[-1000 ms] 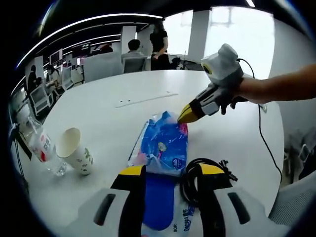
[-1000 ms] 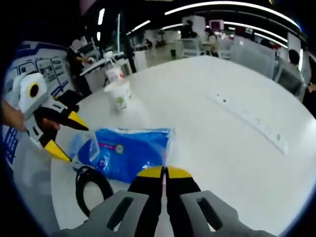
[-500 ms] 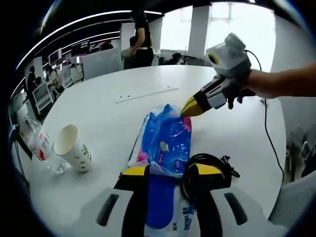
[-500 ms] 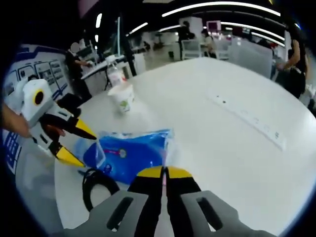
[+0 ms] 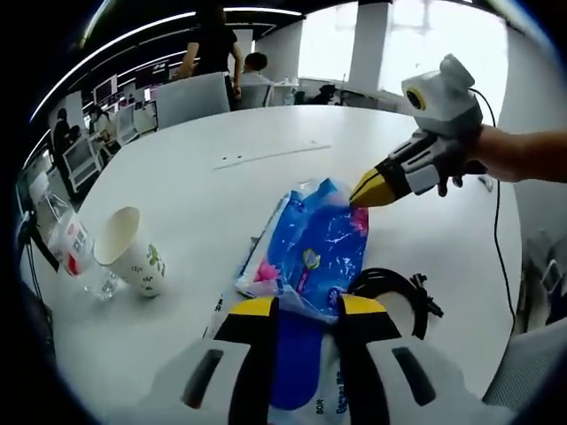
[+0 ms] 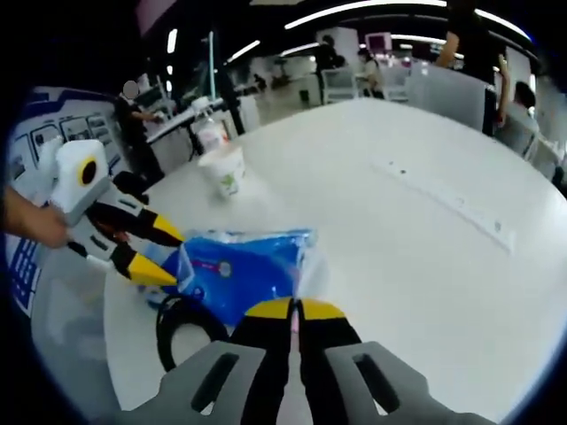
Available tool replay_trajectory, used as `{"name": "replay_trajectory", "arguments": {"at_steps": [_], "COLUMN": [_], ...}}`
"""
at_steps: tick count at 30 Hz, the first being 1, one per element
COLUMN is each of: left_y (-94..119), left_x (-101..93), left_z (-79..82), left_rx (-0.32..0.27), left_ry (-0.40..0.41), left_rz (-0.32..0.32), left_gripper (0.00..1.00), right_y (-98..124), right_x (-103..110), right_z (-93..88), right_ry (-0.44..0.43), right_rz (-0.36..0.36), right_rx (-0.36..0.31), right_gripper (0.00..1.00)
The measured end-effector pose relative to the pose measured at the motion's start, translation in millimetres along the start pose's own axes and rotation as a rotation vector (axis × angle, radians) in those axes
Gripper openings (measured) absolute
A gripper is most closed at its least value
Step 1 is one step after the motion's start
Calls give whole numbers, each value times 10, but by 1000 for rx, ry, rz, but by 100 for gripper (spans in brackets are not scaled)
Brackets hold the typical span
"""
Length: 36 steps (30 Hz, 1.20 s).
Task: Arrange the tabletop items into an orderly group along one side of the table until the central work area is clear of visible clutter.
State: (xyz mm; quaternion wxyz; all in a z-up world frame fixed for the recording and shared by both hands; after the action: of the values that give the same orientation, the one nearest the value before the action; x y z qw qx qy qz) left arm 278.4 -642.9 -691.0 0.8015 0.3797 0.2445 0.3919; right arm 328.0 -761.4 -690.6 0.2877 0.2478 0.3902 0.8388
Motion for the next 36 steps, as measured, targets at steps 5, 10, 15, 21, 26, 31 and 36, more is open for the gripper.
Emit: {"name": "replay_trajectory", "arguments": {"at_steps": [5,10,15,21,26,31,36], "left_y": [-47,-76,-132,-133,-139,-146,-151], "left_x": [25,48,92,111,103,88,77], "left_z": [-21,-50,-79,-87,-136,-174,-236], "left_rx": [20,45,88,119,146,172,192], "left_ry": [11,23,14,1,1,-12,-8], "left_rz": [7,15,29,32,20,19,16], "left_gripper": [20,16,6,1,0,0,0], "right_y": [10,12,-1,-28,-35,-54,-80], "right_x": [6,7,15,40,66,92,157], "right_z": [-15,-32,-64,-172,-236,-300,-392], "right_ry": [-19,-30,-33,-29,-29,-27,-13], "right_rz": [7,13,12,20,29,36,45], "right_rx": [-4,-2,11,46,59,84,118], "right_gripper": [0,0,0,0,0,0,0]}}
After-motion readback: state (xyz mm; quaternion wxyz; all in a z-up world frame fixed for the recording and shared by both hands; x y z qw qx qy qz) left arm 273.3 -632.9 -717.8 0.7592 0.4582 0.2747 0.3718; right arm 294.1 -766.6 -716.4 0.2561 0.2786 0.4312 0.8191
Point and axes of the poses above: the point that each gripper's makers call its tool centre point, and the gripper's own axes: y roughly backward along the fingers, x roughly to its left, z roughly out of its top, the point moved 1 cm from there along y, roughly backward along the fingers, and after that the axes turned 11 degrees about x, right-handed, at the moved point
